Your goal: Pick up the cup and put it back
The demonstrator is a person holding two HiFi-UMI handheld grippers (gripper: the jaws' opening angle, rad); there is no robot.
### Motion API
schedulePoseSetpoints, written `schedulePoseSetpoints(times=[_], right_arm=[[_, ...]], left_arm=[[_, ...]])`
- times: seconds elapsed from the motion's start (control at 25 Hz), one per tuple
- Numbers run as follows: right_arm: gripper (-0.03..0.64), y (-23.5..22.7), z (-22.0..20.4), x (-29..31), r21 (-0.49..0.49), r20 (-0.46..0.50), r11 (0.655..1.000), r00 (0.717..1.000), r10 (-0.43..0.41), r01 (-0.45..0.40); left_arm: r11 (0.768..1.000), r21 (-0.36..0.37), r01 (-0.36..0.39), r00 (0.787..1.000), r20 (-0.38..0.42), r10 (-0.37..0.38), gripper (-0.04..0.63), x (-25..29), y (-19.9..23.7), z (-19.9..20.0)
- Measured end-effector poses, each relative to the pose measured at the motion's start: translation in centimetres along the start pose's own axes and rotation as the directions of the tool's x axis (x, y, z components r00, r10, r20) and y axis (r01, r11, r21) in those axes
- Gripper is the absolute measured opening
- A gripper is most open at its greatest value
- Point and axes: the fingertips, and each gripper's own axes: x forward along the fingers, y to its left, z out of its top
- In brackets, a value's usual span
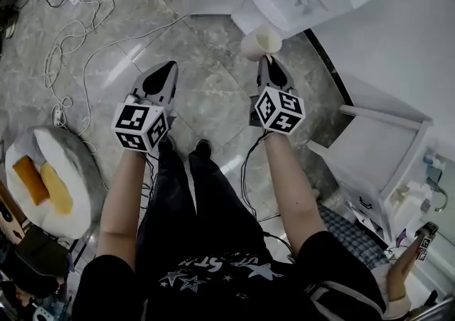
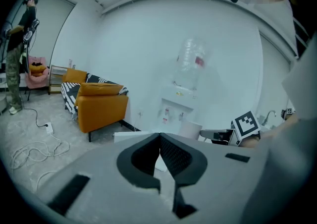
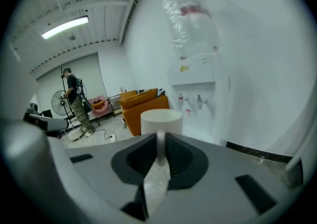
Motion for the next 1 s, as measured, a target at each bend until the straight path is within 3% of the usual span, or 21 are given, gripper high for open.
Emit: schedulePoseSetpoints(times=[0.2, 0.36, 0.8, 1.0], right_arm=[[0.049, 1.4, 2.4, -5.8, -0.007, 0.023, 1.0, 1.0, 0.008, -0.008], [0.049, 3.8, 3.0, -9.3, -0.032, 0.045, 0.999, 0.999, 0.014, -0.012], [0.049, 14.5, 0.5, -22.3, -0.027, 0.1, 0.999, 0.995, 0.029, -0.026], [0.049, 17.5, -1.7, -28.2, -0.019, 0.104, 0.999, 0.994, 0.033, -0.031]], left_arm=[[1.0, 0.005, -0.008, 0.999, 0.04, 0.007, 0.009, -5.0, -1.7, 2.6], [1.0, -0.005, 0.001, 0.999, 0.05, 0.0, 0.009, -8.6, -2.6, 2.4], [1.0, -0.01, 0.008, 1.0, 0.003, -0.008, 0.009, -23.5, -3.0, -2.5], [0.999, 0.004, 0.038, 0.999, -0.023, -0.038, 0.009, -29.5, -5.3, -4.9]])
